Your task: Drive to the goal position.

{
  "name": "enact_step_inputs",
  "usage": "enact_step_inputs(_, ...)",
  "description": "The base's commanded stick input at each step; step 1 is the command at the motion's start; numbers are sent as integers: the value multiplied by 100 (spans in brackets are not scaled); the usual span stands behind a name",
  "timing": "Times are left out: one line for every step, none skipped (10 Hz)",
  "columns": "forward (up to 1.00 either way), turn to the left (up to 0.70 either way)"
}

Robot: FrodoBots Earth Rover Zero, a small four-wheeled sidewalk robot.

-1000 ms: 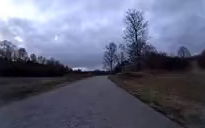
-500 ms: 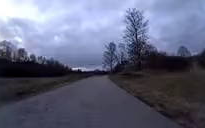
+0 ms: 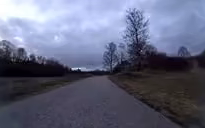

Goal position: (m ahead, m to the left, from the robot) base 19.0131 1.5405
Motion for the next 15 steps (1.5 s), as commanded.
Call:
enact_step_inputs(50,0)
enact_step_inputs(50,0)
enact_step_inputs(50,0)
enact_step_inputs(50,0)
enact_step_inputs(50,0)
enact_step_inputs(50,0)
enact_step_inputs(50,0)
enact_step_inputs(50,0)
enact_step_inputs(50,0)
enact_step_inputs(50,0)
enact_step_inputs(50,0)
enact_step_inputs(50,0)
enact_step_inputs(50,0)
enact_step_inputs(50,0)
enact_step_inputs(50,0)
